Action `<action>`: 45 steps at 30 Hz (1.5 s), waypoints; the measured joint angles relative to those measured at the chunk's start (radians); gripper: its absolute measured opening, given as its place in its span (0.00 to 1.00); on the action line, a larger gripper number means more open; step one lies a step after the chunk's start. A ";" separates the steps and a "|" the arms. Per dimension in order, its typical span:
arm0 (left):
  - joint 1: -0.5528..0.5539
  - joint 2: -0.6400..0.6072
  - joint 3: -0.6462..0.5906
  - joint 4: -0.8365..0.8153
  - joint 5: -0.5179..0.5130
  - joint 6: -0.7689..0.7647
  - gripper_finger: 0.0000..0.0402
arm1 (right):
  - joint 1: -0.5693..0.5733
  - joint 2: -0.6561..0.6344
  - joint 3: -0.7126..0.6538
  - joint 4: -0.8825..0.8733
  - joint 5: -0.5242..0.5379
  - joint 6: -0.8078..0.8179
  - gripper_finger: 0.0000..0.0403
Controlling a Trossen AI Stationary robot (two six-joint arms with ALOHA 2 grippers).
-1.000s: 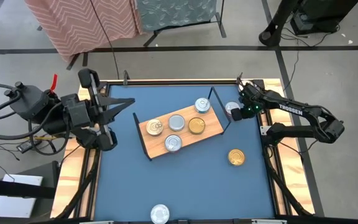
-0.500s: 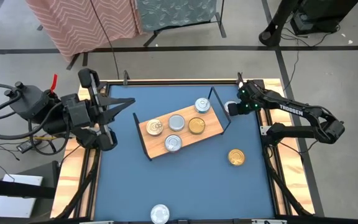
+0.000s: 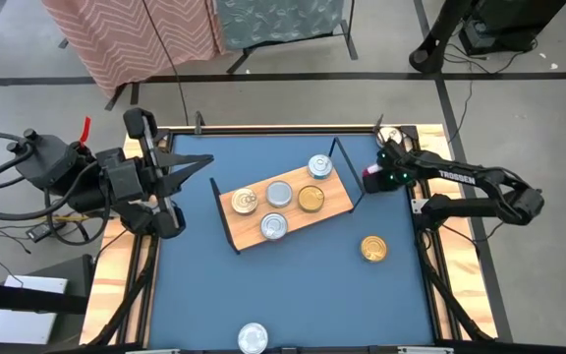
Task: Stack canned seafood by type on shelf
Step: Stack the red tuna can on top of the red tuna can on the shelf
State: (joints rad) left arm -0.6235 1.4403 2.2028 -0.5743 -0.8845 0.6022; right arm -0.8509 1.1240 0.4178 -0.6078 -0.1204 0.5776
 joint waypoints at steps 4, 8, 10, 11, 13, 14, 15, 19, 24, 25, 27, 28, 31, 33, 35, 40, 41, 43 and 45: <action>0.000 0.000 0.000 0.000 0.000 0.005 0.01 | 0.001 -0.005 0.006 -0.009 0.000 0.000 0.00; 0.000 0.000 0.000 0.003 0.000 0.022 0.01 | 0.001 -0.005 0.016 -0.026 -0.016 0.000 0.00; 0.000 0.000 0.000 0.003 0.000 0.022 0.01 | 0.001 -0.006 0.024 -0.040 -0.051 0.000 0.00; 0.000 0.000 0.000 0.003 0.000 0.022 0.01 | 0.001 -0.008 0.031 -0.054 -0.078 0.000 0.00; 0.000 0.000 0.000 0.003 0.000 0.023 0.01 | 0.011 -0.019 0.057 -0.082 -0.130 -0.002 0.00; 0.000 0.000 0.000 0.003 0.000 0.023 0.01 | 0.023 -0.028 0.080 -0.099 -0.139 -0.006 0.00; 0.000 0.000 0.000 0.003 0.000 0.023 0.01 | 0.038 -0.041 0.107 -0.128 -0.139 -0.012 0.00; 0.000 0.000 0.000 0.003 0.000 0.023 0.01 | 0.103 -0.091 0.246 -0.264 -0.079 -0.060 0.00; 0.000 0.000 0.000 0.002 0.001 0.032 0.01 | 0.166 -0.142 0.460 -0.349 -0.054 -0.274 0.02; 0.000 0.000 0.000 0.002 0.002 0.046 0.01 | 0.173 -0.147 0.495 -0.349 -0.054 -0.326 0.03; 0.000 0.000 0.000 0.000 0.003 0.060 0.01 | 0.173 -0.144 0.555 -0.354 -0.060 -0.417 0.07; 0.000 0.000 0.000 0.000 0.003 0.064 0.01 | 0.167 -0.136 0.577 -0.369 -0.073 -0.467 0.10; 0.000 0.000 0.000 -0.001 0.003 0.064 0.01 | 0.141 -0.101 0.624 -0.439 -0.132 -0.594 0.20; 0.000 0.000 0.000 -0.001 0.003 0.064 0.01 | 0.125 -0.080 0.632 -0.473 -0.186 -0.670 0.29; 0.000 0.000 0.000 -0.001 0.003 0.063 0.01 | 0.114 -0.057 0.632 -0.513 -0.228 -0.734 0.39; 0.000 0.000 0.000 -0.001 0.003 0.044 0.01 | 0.092 0.008 0.632 -0.624 -0.205 -0.902 0.62; 0.000 0.000 0.000 -0.001 0.003 0.041 0.01 | 0.088 0.019 0.632 -0.642 -0.178 -0.936 0.66; 0.000 0.000 0.000 -0.001 0.003 0.021 0.01 | 0.080 0.040 0.632 -0.663 -0.119 -1.003 0.73; 0.000 0.000 0.000 -0.001 0.003 0.004 0.01 | 0.072 0.058 0.632 -0.662 -0.055 -1.057 0.79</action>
State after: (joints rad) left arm -0.6235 1.4399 2.2028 -0.5754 -0.8818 0.6064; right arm -0.7789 1.1818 1.0500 -1.2694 -0.1755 -0.4798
